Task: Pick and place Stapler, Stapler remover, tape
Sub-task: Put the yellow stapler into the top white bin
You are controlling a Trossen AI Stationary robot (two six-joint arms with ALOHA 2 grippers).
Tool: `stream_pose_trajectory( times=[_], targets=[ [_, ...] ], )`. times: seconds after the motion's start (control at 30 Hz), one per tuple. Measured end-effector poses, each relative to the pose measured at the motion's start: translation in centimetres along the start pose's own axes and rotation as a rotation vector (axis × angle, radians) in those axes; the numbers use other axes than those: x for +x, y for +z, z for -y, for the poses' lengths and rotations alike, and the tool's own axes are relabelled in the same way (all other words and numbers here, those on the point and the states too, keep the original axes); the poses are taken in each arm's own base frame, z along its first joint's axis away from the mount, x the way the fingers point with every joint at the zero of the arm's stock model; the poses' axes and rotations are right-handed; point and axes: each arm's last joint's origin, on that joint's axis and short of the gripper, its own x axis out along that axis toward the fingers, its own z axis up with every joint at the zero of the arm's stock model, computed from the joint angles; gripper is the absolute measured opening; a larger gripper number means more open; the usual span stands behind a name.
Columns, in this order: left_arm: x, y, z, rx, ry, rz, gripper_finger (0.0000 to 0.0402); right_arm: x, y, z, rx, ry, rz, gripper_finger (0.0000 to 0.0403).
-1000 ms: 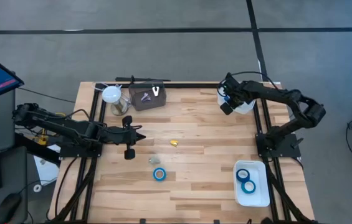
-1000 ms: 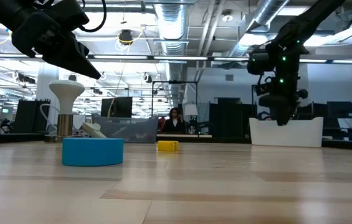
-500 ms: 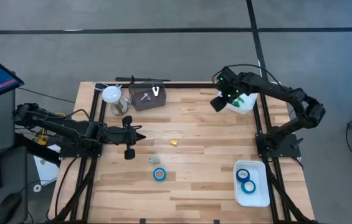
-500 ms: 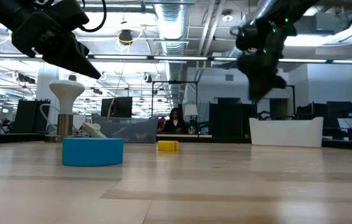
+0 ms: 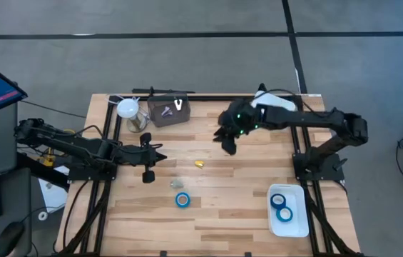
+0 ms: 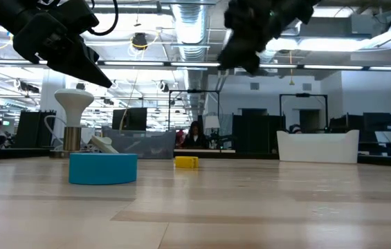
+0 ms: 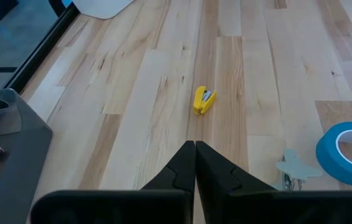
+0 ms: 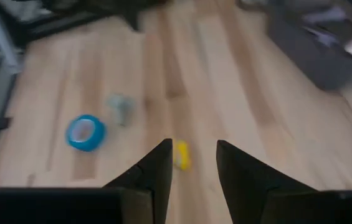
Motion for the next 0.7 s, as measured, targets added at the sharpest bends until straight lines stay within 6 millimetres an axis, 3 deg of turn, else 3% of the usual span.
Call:
stream_pose_trajectory(
  times=[0.23, 0.47, 0.7],
  targets=[
    [0.0, 0.0, 0.0, 0.0, 0.0, 0.0, 0.0004, 3.4, 0.2, -3.2, -0.102, 0.097, 0.079, 0.0117],
    [0.0, 0.0, 0.0, 0.0, 0.0, 0.001, 0.0004, 8.0, -0.5, -4.1, -0.151, 0.139, 0.093, 0.0116],
    [0.0, 0.0, 0.0, -0.001, 0.001, 0.001, 0.0004, 10.4, -1.8, -3.3, -0.158, -0.166, -0.161, 0.0116]
  ],
)
